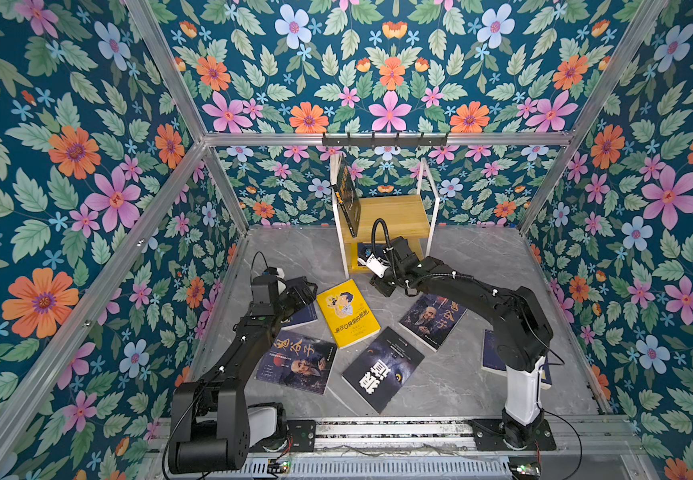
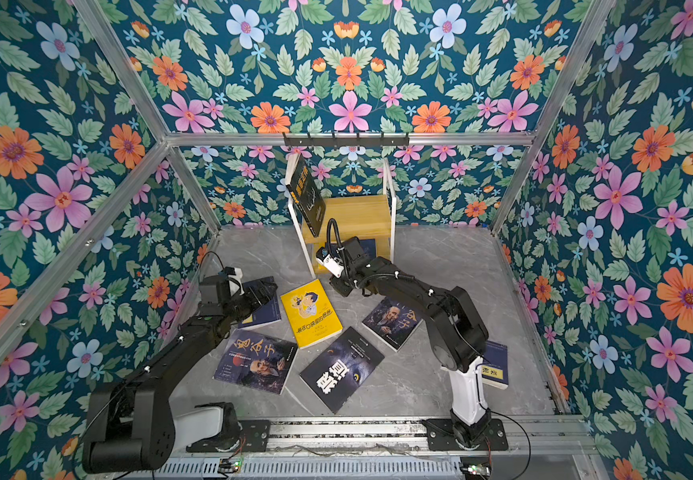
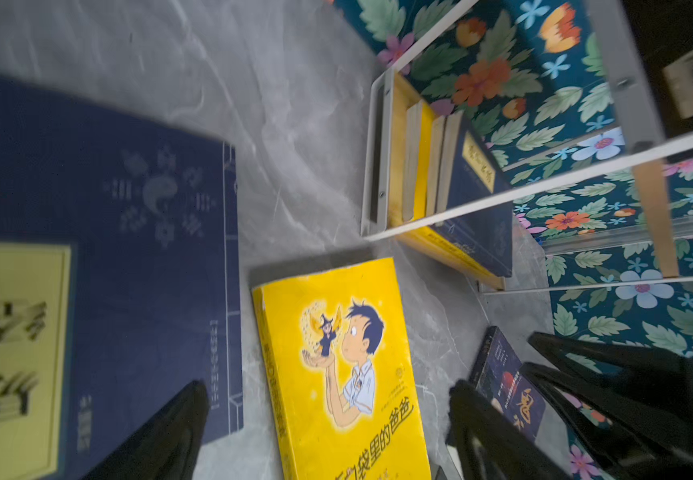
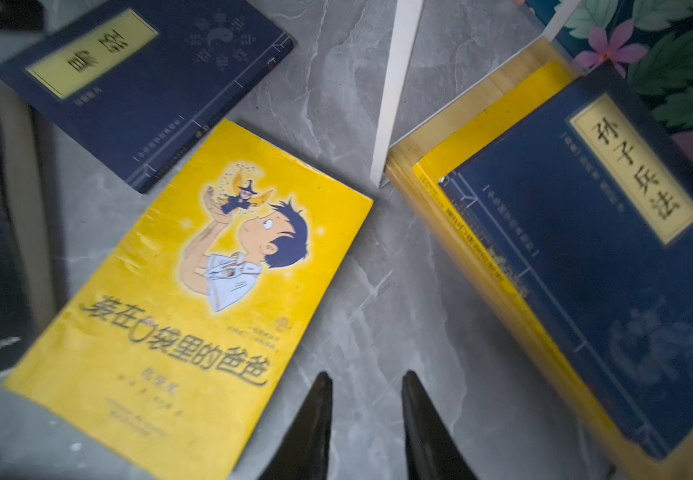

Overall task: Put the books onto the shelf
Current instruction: 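Open and draw the right gripper back from the shelf, then lower the right gripper onto the yellow cartoon book's edge and grasp it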

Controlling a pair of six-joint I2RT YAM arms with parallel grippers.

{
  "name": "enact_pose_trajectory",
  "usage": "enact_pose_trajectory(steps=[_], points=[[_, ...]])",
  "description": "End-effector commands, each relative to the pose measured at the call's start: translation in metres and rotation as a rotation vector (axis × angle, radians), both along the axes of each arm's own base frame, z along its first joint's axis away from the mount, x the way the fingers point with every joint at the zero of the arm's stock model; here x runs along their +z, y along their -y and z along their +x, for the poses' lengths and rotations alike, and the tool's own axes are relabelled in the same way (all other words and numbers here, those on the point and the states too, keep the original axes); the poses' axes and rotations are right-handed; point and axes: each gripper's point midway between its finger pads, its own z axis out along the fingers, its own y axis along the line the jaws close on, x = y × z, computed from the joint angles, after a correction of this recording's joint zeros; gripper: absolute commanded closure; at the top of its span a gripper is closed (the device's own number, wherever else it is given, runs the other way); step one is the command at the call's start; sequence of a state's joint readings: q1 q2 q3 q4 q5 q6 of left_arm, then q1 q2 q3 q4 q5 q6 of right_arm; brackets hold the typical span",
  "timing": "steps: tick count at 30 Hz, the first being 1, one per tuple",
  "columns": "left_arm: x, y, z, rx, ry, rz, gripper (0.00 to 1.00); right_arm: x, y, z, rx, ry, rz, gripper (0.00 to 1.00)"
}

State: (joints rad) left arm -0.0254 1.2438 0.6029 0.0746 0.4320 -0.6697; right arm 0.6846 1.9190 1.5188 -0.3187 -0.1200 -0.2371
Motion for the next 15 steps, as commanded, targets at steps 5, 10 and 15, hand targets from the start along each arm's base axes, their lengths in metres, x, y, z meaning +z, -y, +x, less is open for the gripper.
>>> enact_pose_trajectory(steps=[5, 10, 15], points=[[-0.019, 0.016, -0.004, 0.043, -0.079, -0.120, 0.08, -0.001, 0.011, -0.020, -0.384, -0.266, 0.296, 0.48], [-0.035, 0.038, -0.012, 0.007, -0.137, -0.149, 0.11, -0.033, 0.015, -0.022, -0.525, -0.355, 0.389, 0.36], [-0.048, 0.051, -0.016, -0.011, -0.187, -0.150, 0.12, -0.057, 0.007, -0.018, -0.554, -0.408, 0.392, 0.36]])
